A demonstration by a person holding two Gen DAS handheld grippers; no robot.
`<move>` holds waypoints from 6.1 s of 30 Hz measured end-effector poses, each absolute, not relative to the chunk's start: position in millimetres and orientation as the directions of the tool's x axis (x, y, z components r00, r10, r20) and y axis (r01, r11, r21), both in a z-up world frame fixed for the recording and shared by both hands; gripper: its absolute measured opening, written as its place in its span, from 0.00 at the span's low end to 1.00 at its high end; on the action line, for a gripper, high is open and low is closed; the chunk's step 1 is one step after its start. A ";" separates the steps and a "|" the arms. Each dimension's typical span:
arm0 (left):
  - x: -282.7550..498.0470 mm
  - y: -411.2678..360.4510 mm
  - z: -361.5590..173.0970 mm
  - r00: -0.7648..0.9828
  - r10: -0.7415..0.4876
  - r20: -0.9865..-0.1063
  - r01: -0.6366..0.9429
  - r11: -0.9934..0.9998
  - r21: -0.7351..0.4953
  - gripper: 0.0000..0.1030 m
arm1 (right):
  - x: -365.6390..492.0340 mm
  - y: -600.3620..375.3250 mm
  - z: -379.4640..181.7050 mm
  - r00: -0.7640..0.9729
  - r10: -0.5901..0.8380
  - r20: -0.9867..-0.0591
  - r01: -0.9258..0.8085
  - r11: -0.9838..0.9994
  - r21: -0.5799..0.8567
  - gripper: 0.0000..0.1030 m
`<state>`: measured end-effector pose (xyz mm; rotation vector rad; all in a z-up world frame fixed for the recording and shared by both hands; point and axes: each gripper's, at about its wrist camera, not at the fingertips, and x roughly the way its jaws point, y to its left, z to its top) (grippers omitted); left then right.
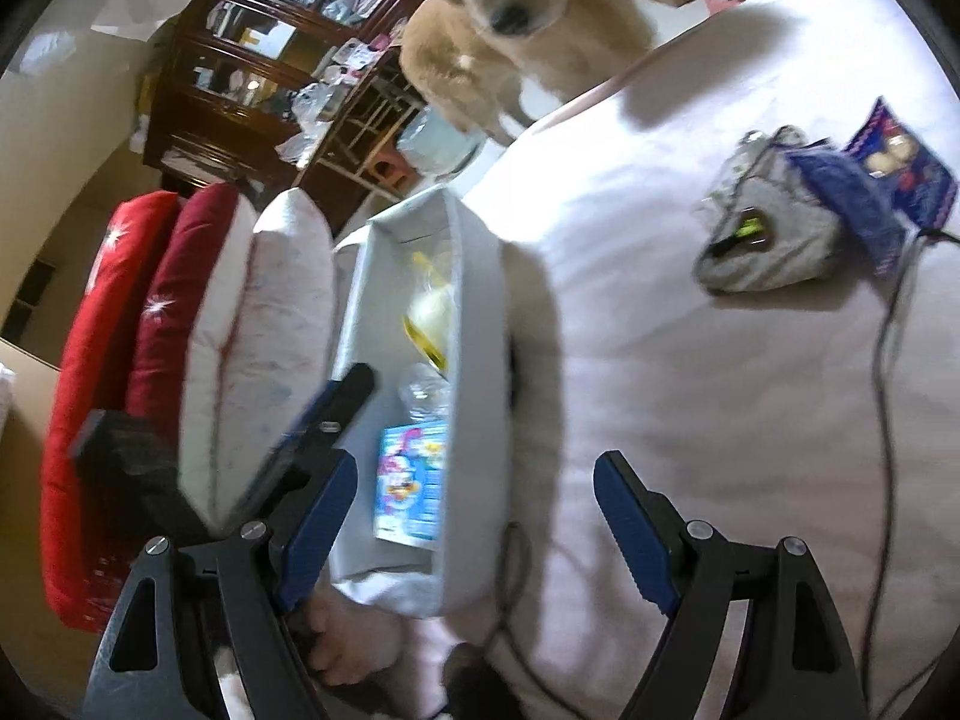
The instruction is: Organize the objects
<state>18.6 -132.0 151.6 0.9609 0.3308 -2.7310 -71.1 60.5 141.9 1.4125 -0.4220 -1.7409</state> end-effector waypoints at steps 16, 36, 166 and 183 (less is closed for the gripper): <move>-13.5 -21.1 80.6 -0.699 0.058 -0.713 -0.010 -0.997 -0.071 0.53 | -52.5 153.0 75.2 -0.226 -0.379 -0.898 0.561 -0.804 0.198 0.74; -5.1 0.2 6.2 -0.625 0.000 -0.781 -0.020 -1.000 0.016 0.77 | -37.7 137.5 39.1 -0.426 -0.394 -0.814 0.669 -0.743 0.009 0.94; -8.7 -39.4 0.6 -0.630 -0.047 -0.775 0.171 -0.982 -0.080 0.69 | -58.8 131.4 36.0 -0.406 -0.378 -0.832 0.508 -0.850 0.139 1.00; -32.9 -55.4 58.7 -0.676 0.001 -0.737 0.102 -0.990 -0.095 0.69 | -201.8 162.1 87.5 -0.337 -0.473 -0.814 0.001 -0.865 0.502 0.79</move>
